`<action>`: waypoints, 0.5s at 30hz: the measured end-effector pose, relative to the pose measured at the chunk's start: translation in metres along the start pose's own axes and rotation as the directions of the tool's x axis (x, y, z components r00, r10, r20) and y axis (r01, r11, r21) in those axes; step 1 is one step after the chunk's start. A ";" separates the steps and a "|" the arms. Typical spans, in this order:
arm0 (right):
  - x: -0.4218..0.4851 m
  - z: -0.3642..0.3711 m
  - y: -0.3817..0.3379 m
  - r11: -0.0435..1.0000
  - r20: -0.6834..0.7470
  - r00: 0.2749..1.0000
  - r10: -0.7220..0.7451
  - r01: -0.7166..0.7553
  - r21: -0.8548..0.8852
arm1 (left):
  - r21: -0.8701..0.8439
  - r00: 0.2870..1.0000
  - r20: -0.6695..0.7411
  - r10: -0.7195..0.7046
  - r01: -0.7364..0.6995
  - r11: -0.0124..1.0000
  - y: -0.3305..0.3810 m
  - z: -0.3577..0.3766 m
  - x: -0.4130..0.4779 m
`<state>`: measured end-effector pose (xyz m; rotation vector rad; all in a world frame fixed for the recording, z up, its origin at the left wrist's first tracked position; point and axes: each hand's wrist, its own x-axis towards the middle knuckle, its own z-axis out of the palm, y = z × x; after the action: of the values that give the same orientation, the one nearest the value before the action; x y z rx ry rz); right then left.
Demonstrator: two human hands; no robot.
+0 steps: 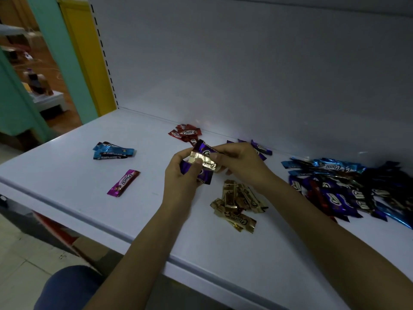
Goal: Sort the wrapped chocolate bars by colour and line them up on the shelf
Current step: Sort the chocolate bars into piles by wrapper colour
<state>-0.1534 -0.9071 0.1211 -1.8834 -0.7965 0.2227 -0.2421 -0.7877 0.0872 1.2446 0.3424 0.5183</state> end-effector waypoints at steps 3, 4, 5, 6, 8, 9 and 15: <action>-0.001 -0.005 0.003 0.999 -0.015 0.999 0.040 -0.040 0.009 | 0.042 1.000 0.003 0.011 -0.011 0.999 0.000 0.001 -0.001; -0.002 -0.005 0.003 0.999 -0.011 0.999 0.041 -0.041 0.008 | 0.055 1.000 0.001 0.017 -0.017 0.998 0.001 0.002 -0.001; -0.002 -0.005 0.003 0.999 -0.008 0.999 0.041 -0.041 0.013 | 0.066 1.000 -0.003 0.019 -0.018 0.998 0.001 0.002 -0.002; -0.003 -0.004 0.004 0.999 -0.009 0.999 0.039 -0.039 0.017 | 0.078 1.000 -0.009 0.021 -0.020 0.997 0.001 0.002 -0.002; -0.003 -0.002 0.003 0.999 -0.017 0.999 0.027 -0.027 0.018 | 0.095 0.999 -0.013 0.034 -0.032 0.995 0.001 0.002 -0.002; -0.003 -0.001 0.002 0.999 -0.016 1.000 0.018 -0.017 0.029 | 0.098 0.999 -0.011 0.042 -0.041 0.994 0.000 0.002 -0.002; 0.004 -0.023 0.010 0.993 -0.304 0.953 -0.007 -0.030 -0.116 | 0.090 0.999 -0.014 0.046 -0.045 0.995 -0.003 -0.001 -0.003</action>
<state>-0.1350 -0.9241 0.1238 -1.9731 -0.5986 -0.1101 -0.2440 -0.7894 0.0841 1.3378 0.3549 0.5577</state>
